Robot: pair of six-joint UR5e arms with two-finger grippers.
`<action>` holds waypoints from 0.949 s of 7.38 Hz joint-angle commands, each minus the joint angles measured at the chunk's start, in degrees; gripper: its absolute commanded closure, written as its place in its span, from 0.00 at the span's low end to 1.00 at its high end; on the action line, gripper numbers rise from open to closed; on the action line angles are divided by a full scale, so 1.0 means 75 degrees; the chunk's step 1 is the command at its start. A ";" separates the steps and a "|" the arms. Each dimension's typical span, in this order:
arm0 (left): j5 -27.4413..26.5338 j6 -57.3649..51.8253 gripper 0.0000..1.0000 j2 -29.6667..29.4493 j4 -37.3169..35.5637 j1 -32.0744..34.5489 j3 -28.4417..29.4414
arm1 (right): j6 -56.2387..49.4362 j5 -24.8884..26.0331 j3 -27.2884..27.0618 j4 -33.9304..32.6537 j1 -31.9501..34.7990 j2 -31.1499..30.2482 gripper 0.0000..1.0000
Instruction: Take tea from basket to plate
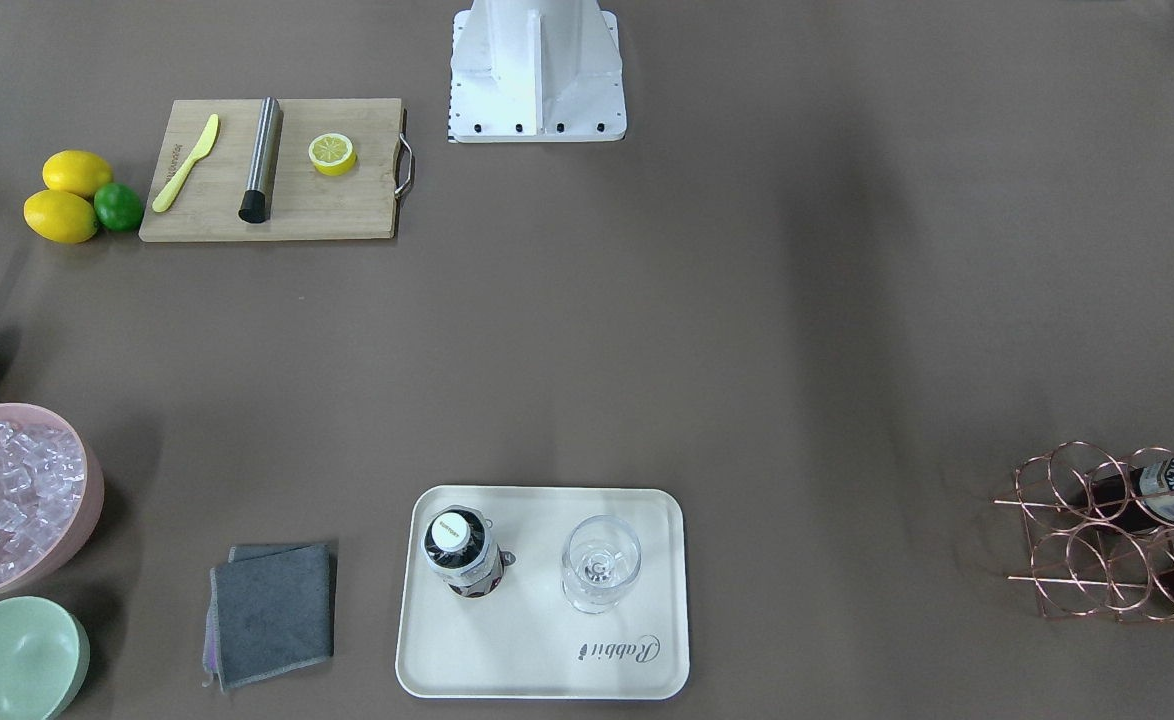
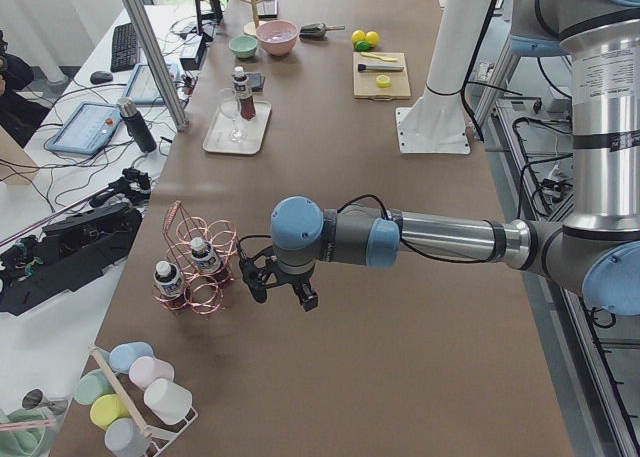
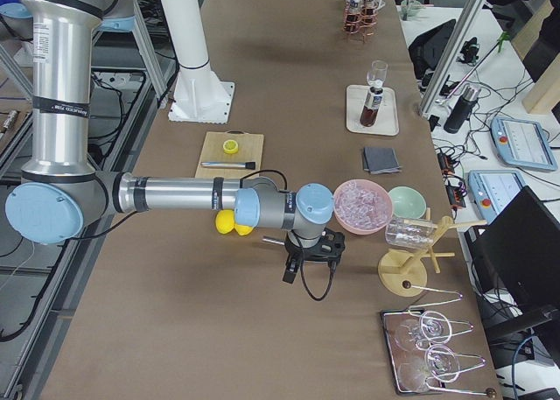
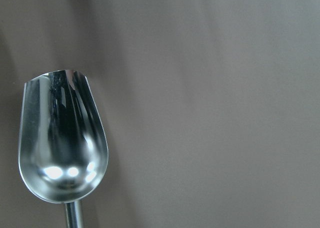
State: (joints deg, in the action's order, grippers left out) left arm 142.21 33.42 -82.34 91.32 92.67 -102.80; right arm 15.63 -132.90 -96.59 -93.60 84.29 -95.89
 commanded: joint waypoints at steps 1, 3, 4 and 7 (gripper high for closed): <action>-0.0703 -0.0576 0.03 0.0116 0.0504 0.0031 0.0090 | -0.0010 -0.0010 -0.0012 0.0000 0.0000 0.0000 0.00; -0.1450 -0.1279 0.03 0.0046 0.0434 -0.0074 0.0102 | -0.0010 -0.0010 0.0000 0.0000 0.0012 0.0000 0.00; -0.1488 -0.1304 0.03 0.0010 0.0422 -0.0168 0.0055 | -0.0010 -0.0010 0.0000 0.0000 0.0012 0.0000 0.00; -0.1676 -0.2724 0.03 0.0127 0.0387 -0.0263 -0.0063 | 0.0002 -0.0010 0.0011 0.0000 0.0012 0.0000 0.00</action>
State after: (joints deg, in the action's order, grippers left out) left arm 130.42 21.39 -81.82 94.54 90.70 -102.89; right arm 15.60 -132.98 -96.55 -93.60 84.37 -95.89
